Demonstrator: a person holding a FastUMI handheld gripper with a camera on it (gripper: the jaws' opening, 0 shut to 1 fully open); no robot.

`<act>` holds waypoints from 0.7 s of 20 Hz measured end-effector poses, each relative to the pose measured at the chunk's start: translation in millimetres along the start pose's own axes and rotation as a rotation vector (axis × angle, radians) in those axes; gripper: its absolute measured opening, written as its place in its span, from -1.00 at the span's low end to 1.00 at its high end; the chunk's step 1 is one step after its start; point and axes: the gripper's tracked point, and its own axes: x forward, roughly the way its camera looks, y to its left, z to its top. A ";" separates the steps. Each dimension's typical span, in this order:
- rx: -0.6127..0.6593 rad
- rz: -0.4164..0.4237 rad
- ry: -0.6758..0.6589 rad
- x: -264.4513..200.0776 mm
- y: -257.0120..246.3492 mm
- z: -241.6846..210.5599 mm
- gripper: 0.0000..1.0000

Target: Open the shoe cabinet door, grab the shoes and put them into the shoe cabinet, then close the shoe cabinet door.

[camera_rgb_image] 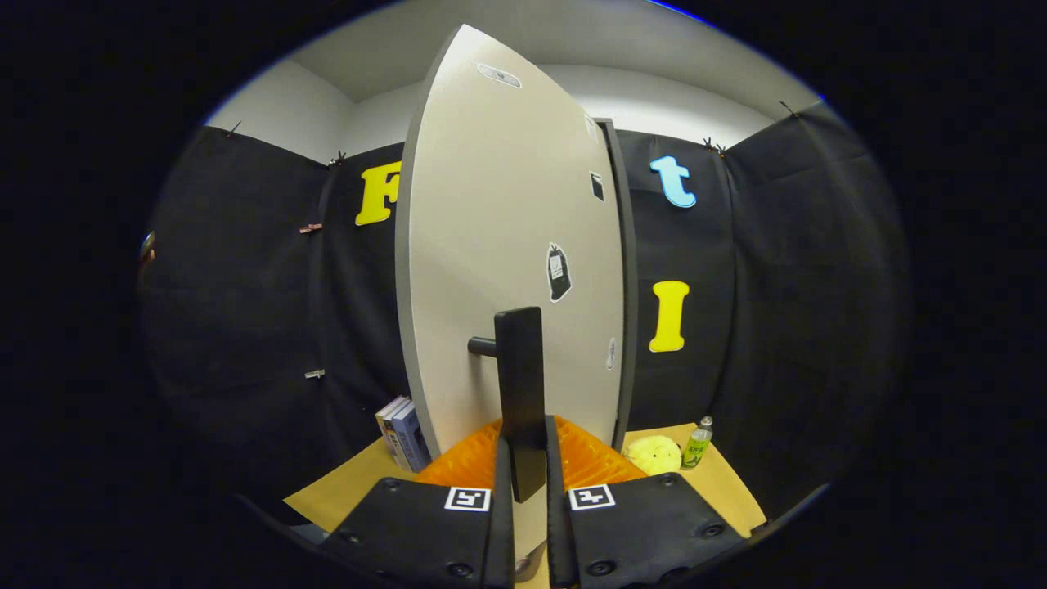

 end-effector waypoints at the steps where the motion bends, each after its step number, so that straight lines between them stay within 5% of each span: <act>1: -0.006 -0.024 -0.001 -1.5 -8.8 1.1 -0.61; 6: -0.013 -0.133 -0.012 -8.8 -52.0 13.4 -0.61; 14: 0.030 -0.183 -0.023 -22.5 -108.1 21.7 -0.72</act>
